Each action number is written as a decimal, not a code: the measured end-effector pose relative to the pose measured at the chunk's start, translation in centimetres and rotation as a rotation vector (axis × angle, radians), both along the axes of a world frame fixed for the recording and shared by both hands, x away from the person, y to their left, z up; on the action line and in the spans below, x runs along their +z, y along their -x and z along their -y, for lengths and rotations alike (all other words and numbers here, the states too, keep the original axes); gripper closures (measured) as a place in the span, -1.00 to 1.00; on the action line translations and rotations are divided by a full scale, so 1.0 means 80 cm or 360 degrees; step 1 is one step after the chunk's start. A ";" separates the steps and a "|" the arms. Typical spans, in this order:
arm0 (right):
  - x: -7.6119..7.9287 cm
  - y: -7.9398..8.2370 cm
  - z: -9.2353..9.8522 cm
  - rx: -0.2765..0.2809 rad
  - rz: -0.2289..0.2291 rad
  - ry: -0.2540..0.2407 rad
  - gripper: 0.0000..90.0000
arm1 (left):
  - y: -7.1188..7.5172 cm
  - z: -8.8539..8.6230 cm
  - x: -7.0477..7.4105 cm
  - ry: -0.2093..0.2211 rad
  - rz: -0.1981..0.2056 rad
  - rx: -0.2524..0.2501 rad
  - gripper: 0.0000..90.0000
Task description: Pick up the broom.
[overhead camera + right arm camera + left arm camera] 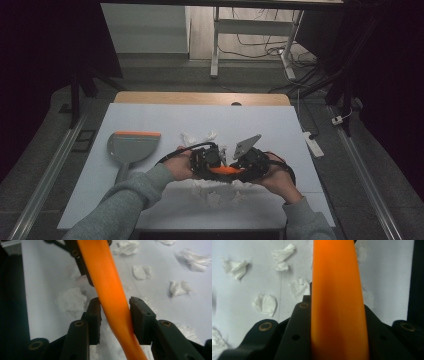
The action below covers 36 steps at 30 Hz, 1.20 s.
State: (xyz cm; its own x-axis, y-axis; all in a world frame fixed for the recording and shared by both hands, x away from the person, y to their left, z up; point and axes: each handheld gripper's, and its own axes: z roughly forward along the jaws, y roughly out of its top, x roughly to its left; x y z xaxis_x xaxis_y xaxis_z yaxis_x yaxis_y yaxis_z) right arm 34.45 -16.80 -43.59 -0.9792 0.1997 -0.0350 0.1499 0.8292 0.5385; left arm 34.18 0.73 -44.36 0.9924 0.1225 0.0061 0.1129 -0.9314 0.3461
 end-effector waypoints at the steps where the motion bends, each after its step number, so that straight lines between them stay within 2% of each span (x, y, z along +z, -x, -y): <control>1: 0.000 0.001 0.000 0.0015 0.0000 0.0006 0.44 | 0.001 0.000 0.000 0.0004 0.0011 -0.0005 0.78; 2: 0.000 0.002 0.000 0.0033 0.0010 0.0011 0.46 | 0.002 -0.002 -0.001 0.0018 0.0038 -0.0015 0.76; 4: 0.001 0.005 0.000 0.0034 0.0031 0.0008 0.47 | 0.000 -0.006 0.002 0.0047 0.0014 -0.0011 0.73; 6: 0.002 0.007 0.001 0.0033 0.0040 -0.0010 0.49 | 0.000 -0.011 0.004 0.0090 0.0039 0.0018 0.67; 8: 0.003 0.007 0.002 0.0023 0.0048 -0.0006 0.53 | 0.001 -0.017 0.007 0.0145 0.0098 0.0087 0.48; 10: 0.004 0.007 0.003 0.0008 0.0062 -0.0013 0.56 | 0.001 -0.026 0.010 0.0211 0.0151 0.0178 0.16; 12: 0.005 0.007 0.004 -0.0027 0.0105 -0.0024 0.56 | 0.001 -0.035 0.012 0.0256 0.0222 0.0283 -0.05; 15: 0.007 0.005 0.007 -0.0052 0.0096 -0.0070 0.57 | 0.005 -0.053 0.016 0.0339 0.0280 0.0420 -0.20; 17: 0.008 0.003 0.010 -0.0085 0.0090 -0.0094 0.57 | 0.012 -0.065 0.016 0.0365 0.0327 0.0519 -0.22; 21: 0.010 -0.001 0.017 -0.0179 0.0090 -0.0147 0.56 | 0.031 -0.096 0.006 0.0391 0.0361 0.0657 -0.24; 26: 0.012 -0.007 0.029 -0.0293 0.0085 -0.0204 0.57 | 0.061 -0.144 -0.002 0.0511 0.0444 0.0835 -0.29; 30: 0.014 -0.010 0.035 -0.0338 0.0074 -0.0237 0.56 | 0.076 -0.178 -0.007 0.0537 0.0437 0.0933 -0.35; 36: 0.014 -0.011 0.039 -0.0381 0.0084 -0.0253 0.56 | 0.090 -0.212 -0.022 0.0563 0.0453 0.1049 -0.38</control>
State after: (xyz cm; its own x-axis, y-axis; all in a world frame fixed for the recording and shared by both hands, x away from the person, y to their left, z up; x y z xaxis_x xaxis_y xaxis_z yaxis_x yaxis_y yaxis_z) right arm 35.37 -19.95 -42.47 -0.9014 0.4317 -0.0344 0.2992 0.6782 0.6712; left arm 26.94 17.66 -46.13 0.6813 0.7253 0.0991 0.4648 -0.5331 0.7069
